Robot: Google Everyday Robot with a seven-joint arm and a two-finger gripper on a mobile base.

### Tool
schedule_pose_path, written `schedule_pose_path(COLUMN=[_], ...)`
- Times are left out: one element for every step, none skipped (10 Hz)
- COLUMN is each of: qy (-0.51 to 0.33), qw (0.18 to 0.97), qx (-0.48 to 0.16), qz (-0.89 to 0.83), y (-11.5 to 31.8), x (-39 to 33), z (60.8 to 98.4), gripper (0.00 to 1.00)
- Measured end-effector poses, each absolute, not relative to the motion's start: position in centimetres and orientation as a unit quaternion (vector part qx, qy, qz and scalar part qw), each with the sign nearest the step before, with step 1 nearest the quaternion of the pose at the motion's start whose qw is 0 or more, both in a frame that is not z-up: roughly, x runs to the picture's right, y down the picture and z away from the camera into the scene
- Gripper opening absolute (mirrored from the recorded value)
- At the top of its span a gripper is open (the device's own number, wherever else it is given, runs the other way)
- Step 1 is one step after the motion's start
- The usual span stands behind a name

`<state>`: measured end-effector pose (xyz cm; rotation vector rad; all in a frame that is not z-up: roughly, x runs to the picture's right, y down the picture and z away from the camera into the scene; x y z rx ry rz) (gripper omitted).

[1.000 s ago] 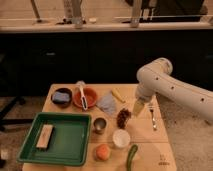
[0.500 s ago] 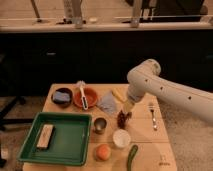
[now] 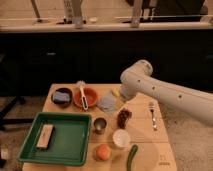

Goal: Wipe tray with brush

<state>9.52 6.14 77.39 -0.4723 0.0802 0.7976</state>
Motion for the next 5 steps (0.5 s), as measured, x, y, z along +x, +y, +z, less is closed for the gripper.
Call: schedule_pose_path(qy=[0.035,0.030,0.023,0.022,0.022], qw=[0.891,0.890,0.889,0.890,0.889], qx=[-0.227,-0.230,-0.233,-0.233,-0.233], qz=[0.391,0.393,0.393,0.392,0.393], y=[6.0,6.0,5.9,5.9,5.9], x=[8.2,6.9,5.9,5.9,6.1], z=[78.4,79.0,79.6,79.7,79.7], gripper=[0.80,0.80,0.80,0.80,0.80])
